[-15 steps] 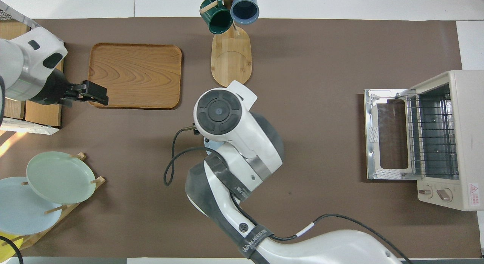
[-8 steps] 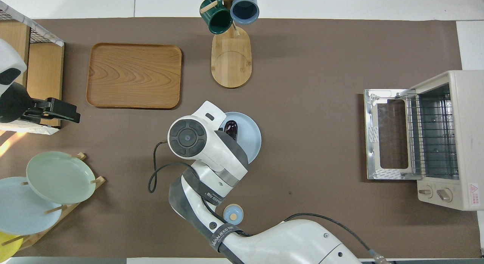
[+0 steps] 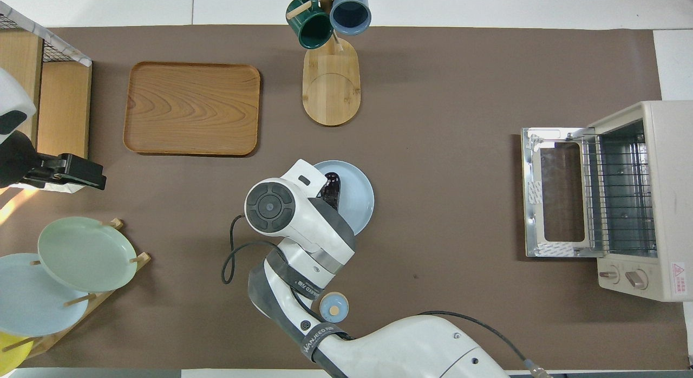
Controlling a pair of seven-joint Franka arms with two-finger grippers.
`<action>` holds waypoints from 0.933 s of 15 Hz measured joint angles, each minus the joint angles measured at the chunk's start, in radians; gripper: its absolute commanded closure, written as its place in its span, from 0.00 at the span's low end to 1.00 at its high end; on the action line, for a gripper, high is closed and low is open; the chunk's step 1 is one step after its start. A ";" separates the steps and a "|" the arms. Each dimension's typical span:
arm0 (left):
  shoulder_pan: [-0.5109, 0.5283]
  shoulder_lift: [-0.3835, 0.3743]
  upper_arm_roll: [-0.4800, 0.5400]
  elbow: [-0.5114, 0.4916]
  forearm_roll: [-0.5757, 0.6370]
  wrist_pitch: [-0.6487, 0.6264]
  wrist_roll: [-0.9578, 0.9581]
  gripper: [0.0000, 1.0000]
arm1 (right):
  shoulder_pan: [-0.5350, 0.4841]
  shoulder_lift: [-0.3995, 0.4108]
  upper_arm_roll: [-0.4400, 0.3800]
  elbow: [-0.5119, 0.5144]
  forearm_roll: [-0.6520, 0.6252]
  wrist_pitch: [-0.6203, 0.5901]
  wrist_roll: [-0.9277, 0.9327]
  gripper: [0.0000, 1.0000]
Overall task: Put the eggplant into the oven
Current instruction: 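Grasp the eggplant on the blue plate with the right gripper, then carry the eggplant with the right gripper into the open oven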
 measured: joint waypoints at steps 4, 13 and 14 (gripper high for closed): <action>0.000 0.001 -0.003 0.002 0.001 0.053 0.000 0.00 | 0.005 -0.014 -0.001 0.002 -0.041 -0.021 0.000 1.00; 0.033 0.009 -0.027 0.069 0.002 -0.014 0.000 0.00 | -0.088 -0.172 -0.026 0.097 -0.262 -0.459 -0.111 1.00; 0.033 0.011 -0.030 0.069 0.002 -0.014 0.000 0.00 | -0.132 -0.224 -0.027 0.055 -0.262 -0.473 -0.132 1.00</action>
